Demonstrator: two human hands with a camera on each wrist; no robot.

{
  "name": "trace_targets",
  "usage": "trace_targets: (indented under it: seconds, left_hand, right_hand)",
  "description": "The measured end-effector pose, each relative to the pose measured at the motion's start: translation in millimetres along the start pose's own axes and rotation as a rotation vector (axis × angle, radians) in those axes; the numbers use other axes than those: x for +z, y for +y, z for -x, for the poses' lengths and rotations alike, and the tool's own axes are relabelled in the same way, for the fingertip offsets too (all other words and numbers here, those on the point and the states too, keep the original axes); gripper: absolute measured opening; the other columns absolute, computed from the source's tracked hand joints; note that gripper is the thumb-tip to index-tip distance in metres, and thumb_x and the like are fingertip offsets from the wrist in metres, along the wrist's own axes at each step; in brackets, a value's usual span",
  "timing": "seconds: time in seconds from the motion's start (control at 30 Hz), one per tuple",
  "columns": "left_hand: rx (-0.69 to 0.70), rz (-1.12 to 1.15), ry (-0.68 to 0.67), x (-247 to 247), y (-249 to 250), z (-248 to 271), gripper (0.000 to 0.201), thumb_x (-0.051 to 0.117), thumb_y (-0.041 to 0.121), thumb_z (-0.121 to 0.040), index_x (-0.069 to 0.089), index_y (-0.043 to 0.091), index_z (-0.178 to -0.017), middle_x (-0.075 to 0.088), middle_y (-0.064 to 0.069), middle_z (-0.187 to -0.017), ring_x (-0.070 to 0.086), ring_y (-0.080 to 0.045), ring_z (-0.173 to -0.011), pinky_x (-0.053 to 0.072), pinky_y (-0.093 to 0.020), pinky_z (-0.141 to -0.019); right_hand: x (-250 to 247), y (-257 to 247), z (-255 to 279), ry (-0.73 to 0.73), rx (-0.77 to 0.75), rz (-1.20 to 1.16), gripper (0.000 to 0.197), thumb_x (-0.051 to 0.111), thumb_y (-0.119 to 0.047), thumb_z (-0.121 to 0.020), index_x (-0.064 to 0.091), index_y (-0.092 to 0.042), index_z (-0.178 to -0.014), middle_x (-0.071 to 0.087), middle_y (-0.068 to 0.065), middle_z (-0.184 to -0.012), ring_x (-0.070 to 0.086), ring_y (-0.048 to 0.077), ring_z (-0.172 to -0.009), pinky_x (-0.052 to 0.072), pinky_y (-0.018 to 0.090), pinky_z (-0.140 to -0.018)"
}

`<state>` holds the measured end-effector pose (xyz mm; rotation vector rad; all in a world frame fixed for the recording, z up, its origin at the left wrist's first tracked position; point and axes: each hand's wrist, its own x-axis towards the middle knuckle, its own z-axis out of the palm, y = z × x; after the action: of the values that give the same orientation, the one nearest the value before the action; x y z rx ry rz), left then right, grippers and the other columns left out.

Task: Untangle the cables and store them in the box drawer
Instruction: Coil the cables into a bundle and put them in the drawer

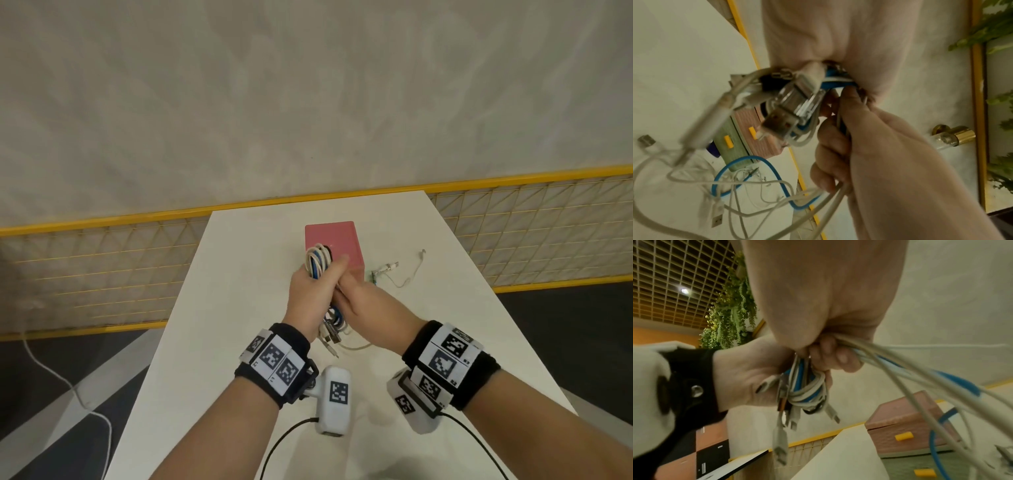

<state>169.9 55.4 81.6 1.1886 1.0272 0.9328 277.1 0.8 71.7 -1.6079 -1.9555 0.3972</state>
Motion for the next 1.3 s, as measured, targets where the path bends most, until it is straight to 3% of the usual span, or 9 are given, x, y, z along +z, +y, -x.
trace_targets:
  seconds: [0.33,0.47,0.53,0.6,0.67,0.77,0.9,1.1,1.3]
  left_hand:
    - [0.111,0.461,0.221,-38,41,-20,0.024,0.06,0.02,-0.096,0.048,0.013,-0.077,0.043,0.002,-0.051,0.047,-0.014,-0.047,0.054,-0.031,-0.06]
    - [0.191,0.441,0.25,-43,50,-18,0.024,0.061,0.021,-0.095,0.046,0.015,-0.078,0.036,0.005,-0.048,0.038,-0.01,-0.042,0.05,-0.025,-0.054]
    - [0.226,0.364,0.251,-34,49,-15,0.018,0.062,0.019,-0.095,0.049,0.014,-0.082,0.039,0.005,-0.047,0.041,-0.01,-0.043,0.051,-0.026,-0.054]
    - [0.244,0.316,0.229,-22,46,-10,0.016,0.063,0.019,-0.094,0.053,0.016,-0.082,0.042,0.004,-0.048,0.044,-0.012,-0.046,0.051,-0.029,-0.055]
    - [0.245,0.292,0.179,-15,45,-6,0.017,0.064,0.019,-0.093,0.055,0.017,-0.079,0.042,0.003,-0.047,0.041,-0.014,-0.047,0.048,-0.03,-0.055]
    - [0.247,0.226,0.083,-25,49,-5,0.017,0.066,0.018,-0.092,0.059,0.02,-0.077,0.037,0.004,-0.045,0.034,-0.013,-0.043,0.04,-0.03,-0.054]
    - [0.18,-0.012,-0.041,-53,47,-9,0.014,0.069,0.017,-0.089,0.06,0.011,-0.081,0.037,0.004,-0.045,0.031,-0.014,-0.038,0.038,-0.029,-0.05]
    - [0.041,-0.438,-0.216,-42,12,-2,0.025,0.079,0.028,-0.08,0.062,0.008,-0.079,0.044,0.006,-0.042,0.038,-0.017,-0.039,0.037,-0.025,-0.044]
    - [0.0,-0.472,-0.253,-23,-8,0,0.031,0.083,0.026,-0.073,0.064,0.002,-0.08,0.048,0.006,-0.048,0.042,-0.013,-0.043,0.039,-0.024,-0.045]
  right_hand:
    - [26,57,45,-0.21,0.198,0.141,0.019,0.044,-0.028,-0.098,0.045,-0.012,-0.107,0.061,0.003,-0.09,0.059,0.028,-0.085,0.04,0.035,-0.072]
    - [14,60,42,-0.17,0.253,0.104,0.113,0.059,-0.072,-0.07,-0.003,-0.021,-0.15,0.009,-0.011,-0.154,-0.003,0.014,-0.147,0.002,0.036,-0.118]
    - [5,29,23,0.011,0.173,-0.052,0.131,0.065,-0.075,-0.058,-0.017,-0.026,-0.148,-0.005,-0.012,-0.156,-0.013,0.008,-0.146,-0.004,0.035,-0.118]
    - [5,3,0,0.083,0.138,-0.214,0.127,0.076,-0.057,-0.063,-0.014,-0.028,-0.148,0.018,-0.002,-0.155,0.017,0.011,-0.144,0.019,0.031,-0.116]
    - [13,-5,-13,0.02,0.16,-0.338,0.09,0.072,-0.028,-0.08,0.014,-0.022,-0.148,0.055,-0.003,-0.123,0.057,0.011,-0.109,0.047,0.026,-0.092]
    - [24,14,-14,-0.13,0.198,-0.16,0.01,0.055,-0.02,-0.092,0.062,-0.026,-0.097,0.065,-0.004,-0.081,0.06,0.016,-0.072,0.047,0.031,-0.068]
    - [12,44,-13,-0.224,0.28,0.023,0.016,0.057,-0.021,-0.084,0.073,-0.024,-0.089,0.073,-0.002,-0.089,0.066,0.017,-0.079,0.053,0.034,-0.075]
    - [-9,39,-40,-0.066,0.316,0.124,0.047,0.07,-0.022,-0.075,0.056,-0.019,-0.12,0.069,0.007,-0.107,0.065,0.027,-0.096,0.053,0.036,-0.082]
    - [-19,23,-48,-0.053,0.29,-0.167,0.061,0.06,0.006,-0.07,0.045,-0.017,-0.124,0.063,0.02,-0.097,0.06,0.027,-0.075,0.049,0.037,-0.069]
